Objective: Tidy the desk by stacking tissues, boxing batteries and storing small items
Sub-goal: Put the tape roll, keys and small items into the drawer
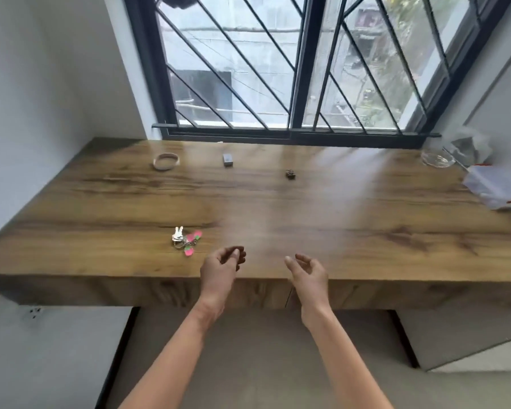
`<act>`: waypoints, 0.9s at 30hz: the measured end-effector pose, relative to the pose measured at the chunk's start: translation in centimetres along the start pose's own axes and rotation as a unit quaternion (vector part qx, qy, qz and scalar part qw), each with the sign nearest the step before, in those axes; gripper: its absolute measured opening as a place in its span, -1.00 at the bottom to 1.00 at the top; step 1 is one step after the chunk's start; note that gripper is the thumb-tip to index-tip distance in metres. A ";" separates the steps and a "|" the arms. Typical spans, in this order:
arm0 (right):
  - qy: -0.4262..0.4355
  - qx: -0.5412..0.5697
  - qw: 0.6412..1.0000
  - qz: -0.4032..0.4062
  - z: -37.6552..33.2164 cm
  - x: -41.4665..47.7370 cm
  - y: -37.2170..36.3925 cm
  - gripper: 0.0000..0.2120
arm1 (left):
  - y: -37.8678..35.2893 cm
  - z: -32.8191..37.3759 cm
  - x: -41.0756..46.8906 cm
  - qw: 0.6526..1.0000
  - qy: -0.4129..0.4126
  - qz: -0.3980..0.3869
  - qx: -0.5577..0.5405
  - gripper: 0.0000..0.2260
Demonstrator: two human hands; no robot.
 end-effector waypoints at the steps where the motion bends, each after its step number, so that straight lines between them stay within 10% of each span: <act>1: -0.034 0.047 0.998 -0.003 1.2 -0.8 -0.7 -0.72 | 1.2 -1.0 -0.8 1.000 0.009 0.006 -0.006 -0.84; 12: -0.365 0.425 0.828 0.003 13.4 -7.8 -8.9 -0.38 | 11.3 -14.3 -3.5 0.887 0.262 0.043 -0.378 -0.73; 27: -0.371 0.441 0.805 0.137 20.6 -2.9 -16.6 -0.15 | 15.7 -19.4 4.8 0.801 0.344 0.074 -0.485 -0.15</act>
Point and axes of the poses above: each hand's wrist, its own x-axis towards the middle knuckle, its own y-axis out of the back of the hand, z = x × y, the point moved 8 cm from there along x, towards the middle knuckle, and after that the axes turned 4 degrees about y, right-handed, at the moved point
